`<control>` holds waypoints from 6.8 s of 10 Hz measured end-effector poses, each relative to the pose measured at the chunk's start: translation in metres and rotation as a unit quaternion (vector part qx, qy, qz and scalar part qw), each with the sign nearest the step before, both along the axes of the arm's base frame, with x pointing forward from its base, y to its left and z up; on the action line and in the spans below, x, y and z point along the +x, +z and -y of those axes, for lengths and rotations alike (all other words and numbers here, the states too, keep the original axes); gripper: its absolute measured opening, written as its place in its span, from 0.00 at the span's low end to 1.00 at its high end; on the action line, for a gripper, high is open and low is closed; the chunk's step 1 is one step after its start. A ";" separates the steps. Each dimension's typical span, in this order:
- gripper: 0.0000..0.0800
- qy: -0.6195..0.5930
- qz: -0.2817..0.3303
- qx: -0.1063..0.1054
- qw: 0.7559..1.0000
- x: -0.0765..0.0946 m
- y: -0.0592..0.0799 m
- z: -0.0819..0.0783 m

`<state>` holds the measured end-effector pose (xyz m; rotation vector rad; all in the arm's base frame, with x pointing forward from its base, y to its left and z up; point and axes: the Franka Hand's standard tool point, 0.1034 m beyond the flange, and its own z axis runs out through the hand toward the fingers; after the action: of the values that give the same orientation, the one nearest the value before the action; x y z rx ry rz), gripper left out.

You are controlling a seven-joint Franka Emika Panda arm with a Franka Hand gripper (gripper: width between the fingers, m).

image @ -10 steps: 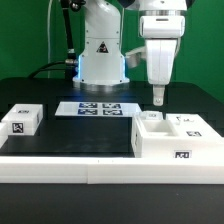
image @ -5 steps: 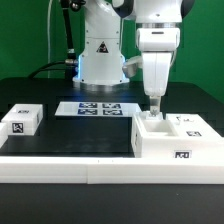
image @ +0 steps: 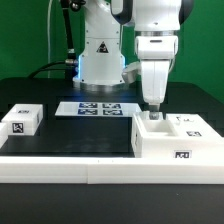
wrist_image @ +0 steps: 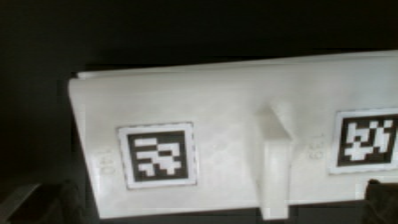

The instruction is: Assemble cabinet

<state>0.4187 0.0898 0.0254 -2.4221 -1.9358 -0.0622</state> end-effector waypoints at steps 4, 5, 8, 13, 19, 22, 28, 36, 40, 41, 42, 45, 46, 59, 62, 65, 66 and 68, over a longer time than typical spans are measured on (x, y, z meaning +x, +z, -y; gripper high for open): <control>1.00 -0.001 -0.007 0.001 1.000 -0.005 -0.006 0.000; 0.83 -0.002 -0.010 0.001 1.000 -0.006 -0.008 0.000; 0.49 -0.002 -0.012 0.001 1.000 -0.007 -0.010 0.000; 0.08 -0.002 -0.013 0.001 1.000 -0.008 -0.011 0.000; 0.08 -0.004 -0.018 -0.015 1.000 -0.006 0.013 0.003; 0.08 -0.001 -0.012 -0.024 1.000 -0.004 0.031 0.005; 0.09 0.006 -0.006 -0.027 1.000 0.040 0.048 0.017; 0.09 0.010 -0.009 -0.029 0.999 0.042 0.046 0.015; 0.09 0.011 -0.016 -0.029 0.999 0.036 0.042 0.014; 0.09 0.011 -0.019 -0.029 0.999 0.034 0.039 0.014; 0.09 0.011 -0.021 -0.028 0.999 0.033 0.037 0.014; 0.09 0.011 -0.022 -0.028 0.999 0.035 0.037 0.014; 0.09 0.011 -0.019 -0.028 0.999 0.038 0.039 0.013; 0.09 0.059 -0.021 -0.025 0.998 0.043 0.035 0.020; 0.09 0.062 -0.020 -0.025 0.998 0.044 0.035 0.020; 0.09 0.081 -0.016 -0.022 0.996 0.056 0.032 0.027; 0.09 0.083 -0.009 -0.020 0.996 0.064 0.033 0.027; 0.09 0.089 -0.001 -0.018 0.996 0.080 0.035 0.025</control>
Offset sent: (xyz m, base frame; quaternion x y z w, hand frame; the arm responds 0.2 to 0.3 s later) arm 0.0004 0.0004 -0.0017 0.0003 -0.0025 0.0144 0.9999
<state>0.4985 0.0649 0.0599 -2.2565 -2.1612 -0.0178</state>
